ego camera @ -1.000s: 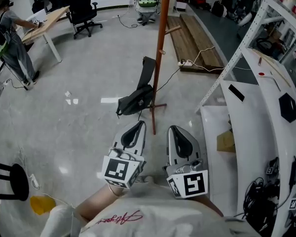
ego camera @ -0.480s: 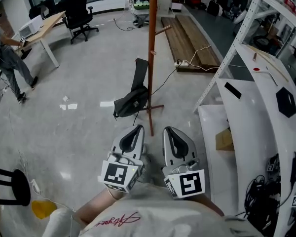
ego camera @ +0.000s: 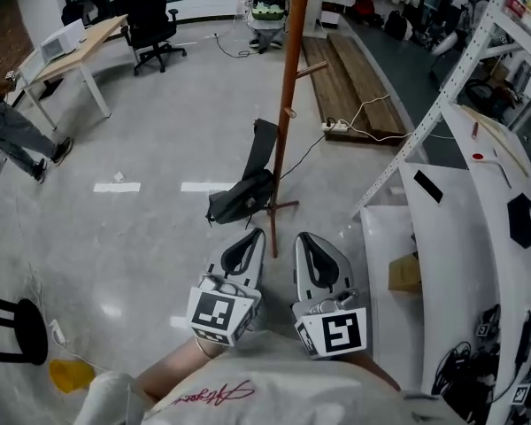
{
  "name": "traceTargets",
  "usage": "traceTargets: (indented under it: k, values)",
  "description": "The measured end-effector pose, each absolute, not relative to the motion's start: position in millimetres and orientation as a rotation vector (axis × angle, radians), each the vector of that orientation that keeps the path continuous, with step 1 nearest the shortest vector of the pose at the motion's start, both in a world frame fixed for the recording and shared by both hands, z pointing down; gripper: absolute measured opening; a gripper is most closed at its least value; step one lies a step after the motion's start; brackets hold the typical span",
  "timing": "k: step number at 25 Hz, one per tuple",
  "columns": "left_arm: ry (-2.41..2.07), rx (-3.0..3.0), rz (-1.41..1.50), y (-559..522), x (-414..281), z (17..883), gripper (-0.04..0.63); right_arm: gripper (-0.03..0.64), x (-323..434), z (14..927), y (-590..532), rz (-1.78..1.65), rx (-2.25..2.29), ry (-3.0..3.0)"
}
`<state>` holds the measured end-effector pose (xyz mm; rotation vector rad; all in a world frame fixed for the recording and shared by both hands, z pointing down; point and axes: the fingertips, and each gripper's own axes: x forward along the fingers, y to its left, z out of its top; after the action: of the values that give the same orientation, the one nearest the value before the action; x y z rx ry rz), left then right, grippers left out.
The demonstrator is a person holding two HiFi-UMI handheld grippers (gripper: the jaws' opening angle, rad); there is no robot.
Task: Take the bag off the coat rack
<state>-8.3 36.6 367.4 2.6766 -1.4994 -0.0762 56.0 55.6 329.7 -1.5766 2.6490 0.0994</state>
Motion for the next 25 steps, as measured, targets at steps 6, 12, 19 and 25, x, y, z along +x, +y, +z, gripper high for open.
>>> traceTargets:
  k: [6,12,19,25]
  values:
    - [-1.497,2.666,-0.081,-31,-14,369,0.018,0.020,54,335,-10,0.085,-1.597,2.644]
    - [-1.463,2.684,-0.056,-98,-13,366,0.018,0.020,54,333,-80,0.061,-1.636,2.623]
    - [-1.446,2.659,-0.030,-169,-25,374,0.018,0.020,43,339,-147,0.031,-1.646,2.624]
    - [-1.428,2.665,-0.017,-213,-31,372,0.018,0.020,35,337,-194,0.030,-1.647,2.617]
